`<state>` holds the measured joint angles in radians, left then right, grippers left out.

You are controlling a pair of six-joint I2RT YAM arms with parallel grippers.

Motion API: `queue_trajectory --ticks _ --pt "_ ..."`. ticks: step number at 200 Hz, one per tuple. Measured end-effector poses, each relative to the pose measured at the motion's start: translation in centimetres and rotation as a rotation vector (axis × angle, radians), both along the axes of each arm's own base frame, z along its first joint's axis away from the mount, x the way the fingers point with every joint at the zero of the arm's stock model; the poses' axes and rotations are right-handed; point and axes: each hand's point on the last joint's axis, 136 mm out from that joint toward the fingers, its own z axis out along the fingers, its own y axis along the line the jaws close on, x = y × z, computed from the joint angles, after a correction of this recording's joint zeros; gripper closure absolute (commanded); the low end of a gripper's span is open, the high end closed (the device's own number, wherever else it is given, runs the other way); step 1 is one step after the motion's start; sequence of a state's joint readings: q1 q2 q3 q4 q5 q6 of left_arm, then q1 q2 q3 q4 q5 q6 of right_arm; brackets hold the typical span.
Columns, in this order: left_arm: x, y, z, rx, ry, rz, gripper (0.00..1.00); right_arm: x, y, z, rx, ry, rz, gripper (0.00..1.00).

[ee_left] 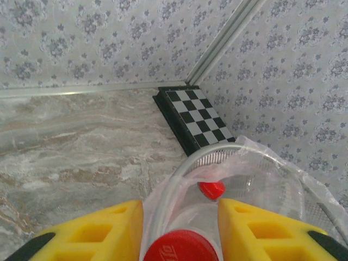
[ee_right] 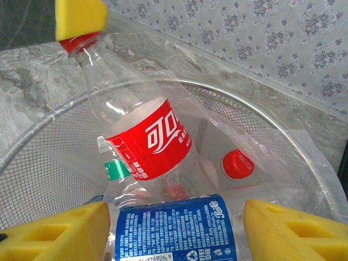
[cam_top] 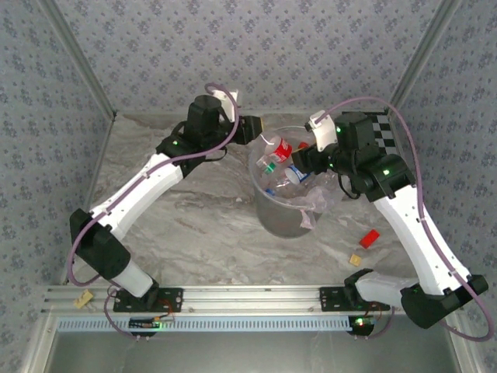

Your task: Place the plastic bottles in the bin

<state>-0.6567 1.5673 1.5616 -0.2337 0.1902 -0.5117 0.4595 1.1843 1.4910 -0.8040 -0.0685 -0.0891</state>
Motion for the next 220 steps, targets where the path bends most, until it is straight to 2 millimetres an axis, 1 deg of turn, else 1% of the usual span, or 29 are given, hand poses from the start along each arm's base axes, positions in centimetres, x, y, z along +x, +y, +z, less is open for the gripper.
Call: queue_trajectory --ticks 17,45,67,82,99,110,117,120,129,138,148,161,168,182,195,208,220 --pt "-0.4 -0.3 -0.3 0.013 0.001 -0.009 0.60 0.2 -0.1 -0.5 0.007 0.012 -0.011 0.32" --pt "-1.0 0.1 -1.3 0.034 0.005 0.002 0.60 0.4 -0.1 -1.7 0.012 0.038 -0.027 0.32" --pt "-1.1 0.2 -1.5 0.039 0.007 0.007 0.60 0.7 -0.9 -1.3 0.031 0.034 -0.079 0.32" --pt "-1.2 0.1 -1.7 0.044 0.010 0.006 0.59 0.9 -2.6 -0.3 0.053 0.015 -0.159 0.32" --pt "-1.5 -0.1 -2.0 0.056 0.014 -0.002 0.52 0.8 -4.9 1.2 0.088 -0.013 -0.255 0.30" --pt "-1.9 -0.3 -2.4 0.074 0.017 -0.015 0.47 0.1 -6.5 2.2 0.116 -0.025 -0.315 0.27" --pt "-2.0 -0.4 -2.6 0.081 0.021 -0.020 0.44 -0.5 -7.4 2.5 0.132 -0.025 -0.350 0.22" --pt "-2.0 -0.4 -2.7 0.080 0.027 -0.020 0.42 -0.7 -7.8 2.5 0.133 -0.025 -0.360 0.20" --pt "-2.2 -0.5 -2.9 0.090 0.026 -0.027 0.37 -1.7 -8.8 2.6 0.151 -0.013 -0.399 0.18" --pt "-2.3 -0.4 -3.0 0.101 0.026 -0.031 0.31 -2.7 -9.5 2.5 0.171 0.004 -0.431 0.14" --pt "-2.3 -0.4 -3.1 0.108 0.029 -0.032 0.24 -3.8 -10.0 2.1 0.183 0.024 -0.446 0.12" --pt "-2.4 0.0 -2.9 0.125 0.028 -0.033 0.07 -5.3 -10.3 1.0 0.203 0.066 -0.463 0.13" --pt "-2.4 0.1 -2.5 0.135 0.019 -0.036 0.01 -6.0 -10.4 0.2 0.213 0.092 -0.469 0.15" --pt "-2.3 0.4 -1.0 0.156 -0.024 -0.041 0.00 -7.1 -10.3 -1.3 0.240 0.142 -0.472 0.18" --pt "-2.1 1.1 0.9 0.169 -0.083 -0.025 0.00 -7.9 -9.7 -2.8 0.285 0.192 -0.460 0.20" --pt "-2.2 2.3 2.6 0.185 -0.135 -0.002 0.00 -8.5 -8.9 -4.3 0.325 0.246 -0.443 0.21" --pt "-2.4 4.0 4.0 0.203 -0.172 0.032 0.00 -8.4 -8.1 -5.5 0.357 0.286 -0.426 0.21"
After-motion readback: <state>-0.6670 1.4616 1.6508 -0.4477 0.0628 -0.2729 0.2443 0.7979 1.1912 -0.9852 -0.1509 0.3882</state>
